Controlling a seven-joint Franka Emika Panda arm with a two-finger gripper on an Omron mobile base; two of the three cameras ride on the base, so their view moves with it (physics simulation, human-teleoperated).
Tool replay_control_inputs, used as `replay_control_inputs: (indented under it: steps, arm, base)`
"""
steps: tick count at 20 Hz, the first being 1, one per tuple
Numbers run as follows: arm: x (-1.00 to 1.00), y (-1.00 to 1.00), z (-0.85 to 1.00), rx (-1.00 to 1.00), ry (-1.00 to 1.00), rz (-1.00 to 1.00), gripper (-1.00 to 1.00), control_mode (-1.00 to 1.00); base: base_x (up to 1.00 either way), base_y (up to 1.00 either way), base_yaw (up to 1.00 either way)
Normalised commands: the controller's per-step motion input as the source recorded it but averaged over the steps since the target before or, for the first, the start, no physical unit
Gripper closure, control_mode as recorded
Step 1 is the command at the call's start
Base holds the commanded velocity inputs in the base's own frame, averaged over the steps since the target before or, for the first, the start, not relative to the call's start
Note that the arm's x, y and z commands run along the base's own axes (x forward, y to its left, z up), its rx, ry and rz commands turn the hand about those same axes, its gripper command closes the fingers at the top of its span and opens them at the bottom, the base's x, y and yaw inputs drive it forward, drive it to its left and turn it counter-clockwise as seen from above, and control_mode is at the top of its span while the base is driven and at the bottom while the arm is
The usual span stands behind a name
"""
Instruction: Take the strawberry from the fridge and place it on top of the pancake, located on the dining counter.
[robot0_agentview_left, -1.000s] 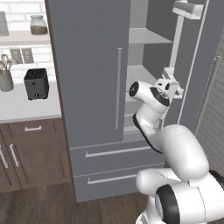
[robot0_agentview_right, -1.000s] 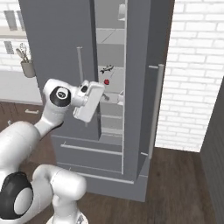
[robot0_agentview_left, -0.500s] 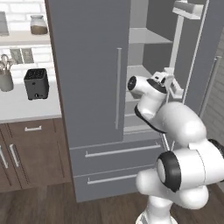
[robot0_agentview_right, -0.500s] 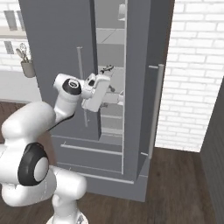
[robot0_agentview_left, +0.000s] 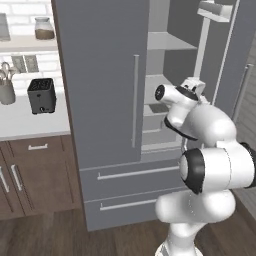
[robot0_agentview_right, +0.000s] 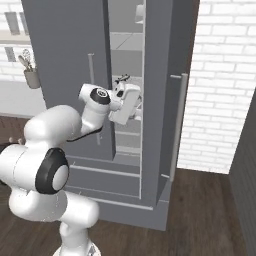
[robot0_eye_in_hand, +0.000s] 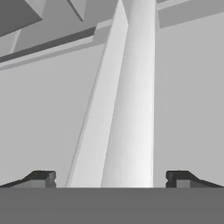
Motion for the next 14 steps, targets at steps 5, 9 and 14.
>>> replay_control_inputs:
  steps: [5, 9, 14]
  arm:
    - [0.25, -0.7, -0.03, 0.0, 0.0, 0.0, -1.0, -1.0]
    - [0.16, -0.68, 0.0, 0.0, 0.0, 0.0, -1.0, -1.0]
    - [0.04, -0.51, 0.0, 0.0, 0.0, 0.0, -1.0, -1.0]
  base:
    - [0.0, 0.0, 0.0]
    - [0.0, 0.0, 0.0]
    - [0.0, 0.0, 0.0]
